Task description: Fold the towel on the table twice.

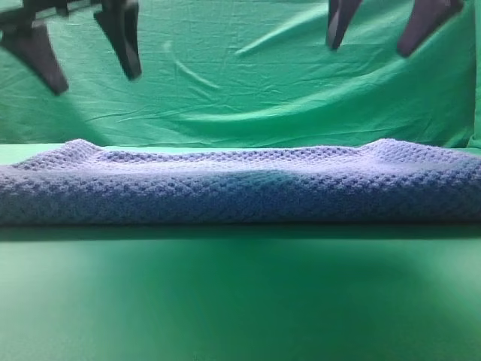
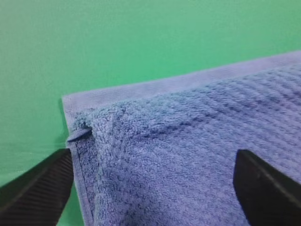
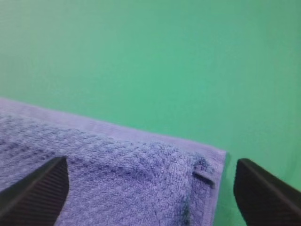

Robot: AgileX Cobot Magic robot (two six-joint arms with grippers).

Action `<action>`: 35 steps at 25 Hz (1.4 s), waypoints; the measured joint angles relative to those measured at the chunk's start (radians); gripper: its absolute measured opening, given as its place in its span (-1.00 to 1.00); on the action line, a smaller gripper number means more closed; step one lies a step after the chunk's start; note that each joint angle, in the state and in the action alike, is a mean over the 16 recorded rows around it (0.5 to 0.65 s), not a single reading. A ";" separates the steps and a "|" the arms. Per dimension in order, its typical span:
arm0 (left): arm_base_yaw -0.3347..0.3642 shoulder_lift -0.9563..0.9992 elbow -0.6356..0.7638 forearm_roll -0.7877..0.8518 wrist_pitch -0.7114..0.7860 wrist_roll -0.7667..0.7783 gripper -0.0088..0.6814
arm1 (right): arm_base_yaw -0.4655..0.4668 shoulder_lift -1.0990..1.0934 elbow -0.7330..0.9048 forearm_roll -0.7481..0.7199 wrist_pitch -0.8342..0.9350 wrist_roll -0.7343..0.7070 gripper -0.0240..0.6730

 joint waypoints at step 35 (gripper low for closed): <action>0.000 -1.381 0.402 -0.078 0.287 0.169 -0.97 | 0.000 -0.989 0.266 0.156 0.295 -0.154 -0.93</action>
